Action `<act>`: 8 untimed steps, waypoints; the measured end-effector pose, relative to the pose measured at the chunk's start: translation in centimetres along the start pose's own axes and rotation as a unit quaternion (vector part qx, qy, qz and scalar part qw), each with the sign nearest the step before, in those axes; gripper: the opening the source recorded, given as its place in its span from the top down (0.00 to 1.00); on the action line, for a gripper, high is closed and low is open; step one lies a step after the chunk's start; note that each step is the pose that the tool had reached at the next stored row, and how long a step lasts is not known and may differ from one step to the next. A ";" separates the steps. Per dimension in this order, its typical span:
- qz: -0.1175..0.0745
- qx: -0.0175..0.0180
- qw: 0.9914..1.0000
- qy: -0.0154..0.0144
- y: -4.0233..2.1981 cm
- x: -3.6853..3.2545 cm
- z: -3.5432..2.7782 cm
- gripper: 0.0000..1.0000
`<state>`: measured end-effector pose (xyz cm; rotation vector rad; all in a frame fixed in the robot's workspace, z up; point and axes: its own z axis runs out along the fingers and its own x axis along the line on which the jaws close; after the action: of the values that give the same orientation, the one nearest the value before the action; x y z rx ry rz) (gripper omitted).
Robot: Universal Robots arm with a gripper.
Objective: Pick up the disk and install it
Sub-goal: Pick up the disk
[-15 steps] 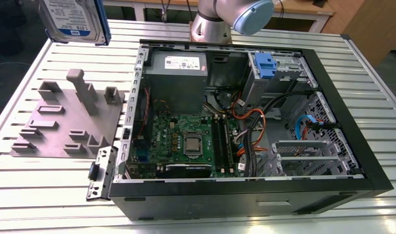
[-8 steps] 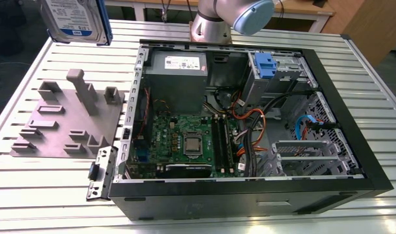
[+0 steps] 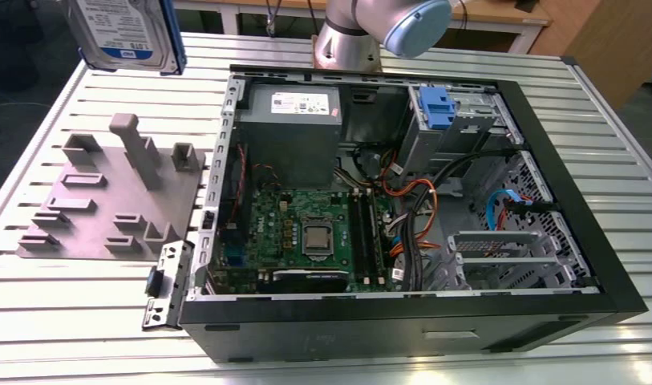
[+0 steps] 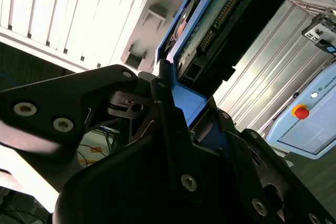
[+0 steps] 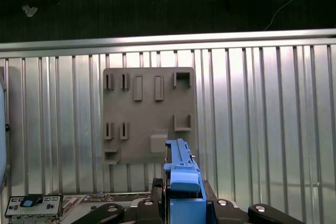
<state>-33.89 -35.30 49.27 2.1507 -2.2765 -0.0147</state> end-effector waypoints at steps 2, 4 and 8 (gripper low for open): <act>0.000 0.000 1.000 0.000 -0.05 0.00 0.00 0.64; 0.000 0.000 1.000 0.000 -0.09 0.00 0.00 0.64; 0.000 0.000 1.000 0.000 -0.16 -0.01 0.00 0.64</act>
<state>-33.73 -35.30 49.27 2.1507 -2.2765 -0.0147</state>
